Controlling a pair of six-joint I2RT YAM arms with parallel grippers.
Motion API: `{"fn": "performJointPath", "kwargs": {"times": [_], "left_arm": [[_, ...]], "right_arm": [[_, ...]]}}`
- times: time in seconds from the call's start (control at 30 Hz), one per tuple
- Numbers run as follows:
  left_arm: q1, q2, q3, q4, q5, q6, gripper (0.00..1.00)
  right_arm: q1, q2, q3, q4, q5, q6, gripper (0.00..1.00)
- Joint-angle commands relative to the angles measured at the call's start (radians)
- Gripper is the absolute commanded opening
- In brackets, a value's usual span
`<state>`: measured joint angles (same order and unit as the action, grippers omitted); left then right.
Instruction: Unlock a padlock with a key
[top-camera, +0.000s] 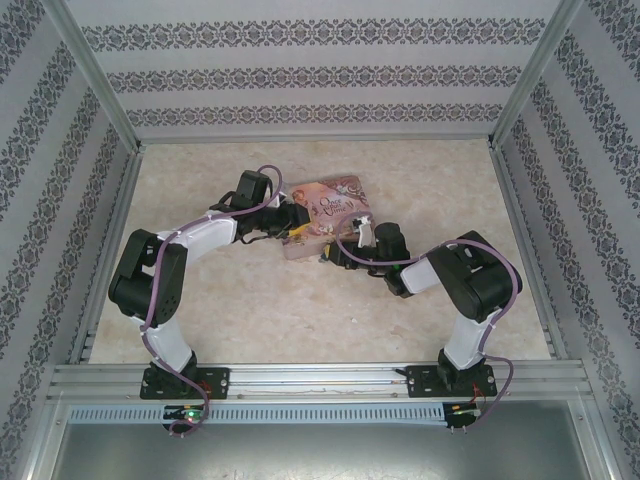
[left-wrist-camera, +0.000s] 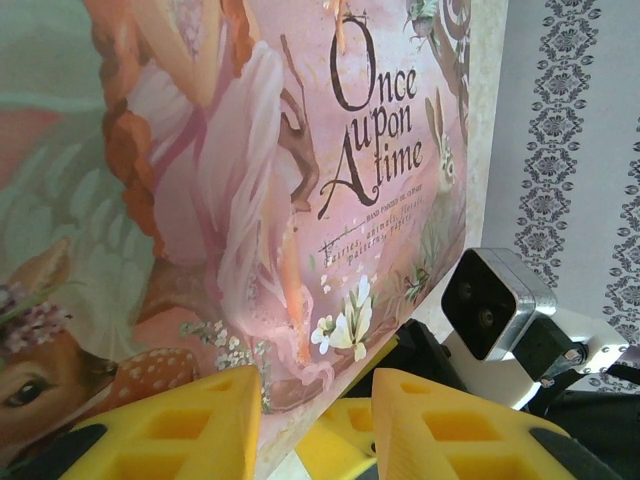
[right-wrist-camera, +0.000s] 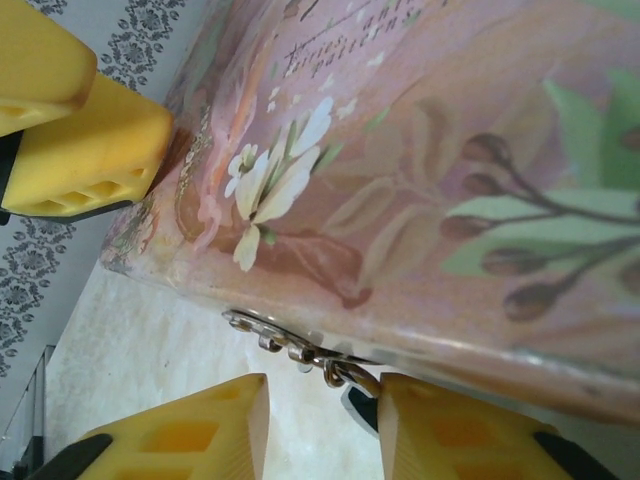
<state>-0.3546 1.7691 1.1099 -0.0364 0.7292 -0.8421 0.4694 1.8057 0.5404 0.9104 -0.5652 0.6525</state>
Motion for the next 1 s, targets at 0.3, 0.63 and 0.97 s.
{"fn": "performJointPath", "kwargs": {"times": [0.3, 0.63, 0.97], "left_arm": [[-0.018, -0.02, -0.038, 0.024, -0.002, -0.015, 0.34], [-0.023, -0.022, -0.068, 0.038, -0.006, -0.022, 0.34], [-0.025, -0.022, -0.07, 0.04, -0.007, -0.023, 0.34]], "right_arm": [[0.024, 0.02, 0.027, 0.035, 0.022, -0.025, 0.22], [0.045, 0.047, 0.037, 0.056, 0.073, -0.035, 0.22], [0.061, 0.06, 0.017, 0.115, 0.166, -0.043, 0.24]]}}
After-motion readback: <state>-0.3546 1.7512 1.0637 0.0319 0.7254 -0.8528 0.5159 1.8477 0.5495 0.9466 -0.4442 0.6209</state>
